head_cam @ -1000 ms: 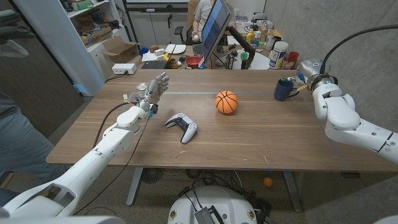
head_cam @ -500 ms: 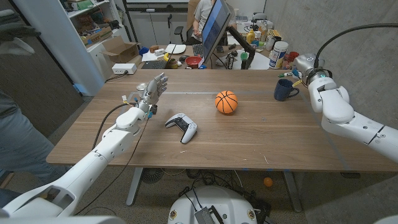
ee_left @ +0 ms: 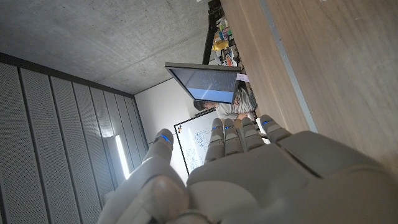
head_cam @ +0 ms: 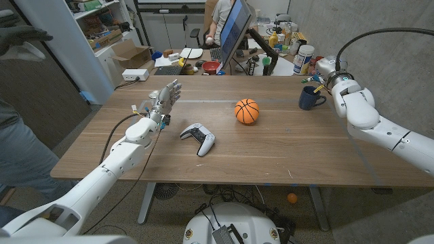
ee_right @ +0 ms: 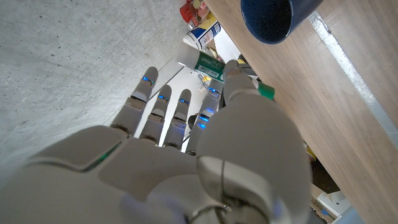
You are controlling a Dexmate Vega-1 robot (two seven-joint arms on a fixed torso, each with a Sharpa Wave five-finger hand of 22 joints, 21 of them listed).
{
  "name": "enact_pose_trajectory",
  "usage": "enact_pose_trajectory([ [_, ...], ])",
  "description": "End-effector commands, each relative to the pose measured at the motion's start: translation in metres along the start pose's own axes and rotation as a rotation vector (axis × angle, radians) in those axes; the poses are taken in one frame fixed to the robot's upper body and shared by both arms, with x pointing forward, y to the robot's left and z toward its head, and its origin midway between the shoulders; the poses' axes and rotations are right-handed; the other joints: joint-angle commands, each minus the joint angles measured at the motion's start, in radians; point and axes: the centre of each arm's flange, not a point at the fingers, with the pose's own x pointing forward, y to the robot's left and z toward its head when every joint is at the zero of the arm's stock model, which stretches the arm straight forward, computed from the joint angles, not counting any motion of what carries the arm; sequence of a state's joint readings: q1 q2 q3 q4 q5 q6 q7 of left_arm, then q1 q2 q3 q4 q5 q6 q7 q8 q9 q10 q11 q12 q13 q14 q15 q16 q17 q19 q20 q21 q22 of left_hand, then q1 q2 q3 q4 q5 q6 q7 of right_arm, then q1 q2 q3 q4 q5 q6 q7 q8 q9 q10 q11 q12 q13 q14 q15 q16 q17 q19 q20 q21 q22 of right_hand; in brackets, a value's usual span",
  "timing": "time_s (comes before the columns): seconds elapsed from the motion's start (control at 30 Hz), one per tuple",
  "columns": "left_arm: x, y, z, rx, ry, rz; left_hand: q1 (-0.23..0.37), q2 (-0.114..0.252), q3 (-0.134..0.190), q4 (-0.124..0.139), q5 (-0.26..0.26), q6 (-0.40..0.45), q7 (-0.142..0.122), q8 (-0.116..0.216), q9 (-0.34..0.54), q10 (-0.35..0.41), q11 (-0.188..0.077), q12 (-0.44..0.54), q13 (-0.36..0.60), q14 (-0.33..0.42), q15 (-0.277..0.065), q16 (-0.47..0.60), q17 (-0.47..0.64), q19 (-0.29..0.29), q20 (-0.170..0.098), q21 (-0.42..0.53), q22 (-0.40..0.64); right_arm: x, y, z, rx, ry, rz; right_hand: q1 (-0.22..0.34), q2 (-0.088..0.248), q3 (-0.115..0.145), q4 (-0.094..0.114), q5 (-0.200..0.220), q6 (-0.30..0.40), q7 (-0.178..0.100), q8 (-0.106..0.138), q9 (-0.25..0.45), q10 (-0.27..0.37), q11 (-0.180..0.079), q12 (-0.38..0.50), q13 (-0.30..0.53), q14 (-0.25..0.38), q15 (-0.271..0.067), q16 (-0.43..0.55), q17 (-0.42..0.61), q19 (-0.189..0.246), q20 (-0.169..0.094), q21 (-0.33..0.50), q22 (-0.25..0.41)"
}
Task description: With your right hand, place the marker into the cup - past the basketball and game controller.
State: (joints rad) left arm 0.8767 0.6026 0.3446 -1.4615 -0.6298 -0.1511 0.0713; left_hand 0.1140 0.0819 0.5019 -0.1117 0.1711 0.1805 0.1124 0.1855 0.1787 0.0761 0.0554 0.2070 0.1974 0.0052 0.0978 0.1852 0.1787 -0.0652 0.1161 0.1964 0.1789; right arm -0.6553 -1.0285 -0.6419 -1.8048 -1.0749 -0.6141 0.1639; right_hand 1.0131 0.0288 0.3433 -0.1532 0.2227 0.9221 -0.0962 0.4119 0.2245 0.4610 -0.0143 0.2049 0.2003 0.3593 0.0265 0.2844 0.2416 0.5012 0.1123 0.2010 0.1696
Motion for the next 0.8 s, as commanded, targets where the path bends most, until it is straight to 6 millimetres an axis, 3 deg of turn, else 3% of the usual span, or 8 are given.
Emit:
enact_pose_trajectory([
  [0.03, -0.006, 0.003, 0.002, 0.003, -0.008, 0.017, 0.002, -0.001, 0.006, 0.000, 0.005, 0.005, 0.002, 0.003, 0.002, 0.000, 0.008, 0.006, 0.002, -0.002, 0.003, 0.003, 0.004, -0.005, 0.002, 0.003, 0.003, 0.015, 0.006, -0.009, -0.051, 0.020, 0.016, 0.003, 0.012, 0.003, 0.008, 0.008, 0.150, -0.030, 0.088, 0.002, 0.008, -0.005, 0.000, 0.001, 0.004, -0.007, -0.001, 0.002, 0.007, -0.002, 0.004, 0.006],
  [0.8, -0.014, 0.006, 0.007, 0.006, -0.017, 0.043, 0.001, -0.002, 0.006, 0.000, 0.005, 0.006, 0.002, 0.003, 0.002, 0.000, 0.007, 0.006, 0.002, -0.002, 0.003, 0.004, 0.004, -0.006, 0.003, 0.003, 0.003, 0.030, 0.025, -0.011, -0.161, -0.015, 0.042, 0.001, 0.011, 0.005, 0.009, 0.011, 0.148, -0.031, 0.091, -0.001, 0.003, -0.006, -0.004, 0.001, 0.016, -0.016, -0.003, 0.002, 0.014, -0.006, 0.005, 0.006],
])
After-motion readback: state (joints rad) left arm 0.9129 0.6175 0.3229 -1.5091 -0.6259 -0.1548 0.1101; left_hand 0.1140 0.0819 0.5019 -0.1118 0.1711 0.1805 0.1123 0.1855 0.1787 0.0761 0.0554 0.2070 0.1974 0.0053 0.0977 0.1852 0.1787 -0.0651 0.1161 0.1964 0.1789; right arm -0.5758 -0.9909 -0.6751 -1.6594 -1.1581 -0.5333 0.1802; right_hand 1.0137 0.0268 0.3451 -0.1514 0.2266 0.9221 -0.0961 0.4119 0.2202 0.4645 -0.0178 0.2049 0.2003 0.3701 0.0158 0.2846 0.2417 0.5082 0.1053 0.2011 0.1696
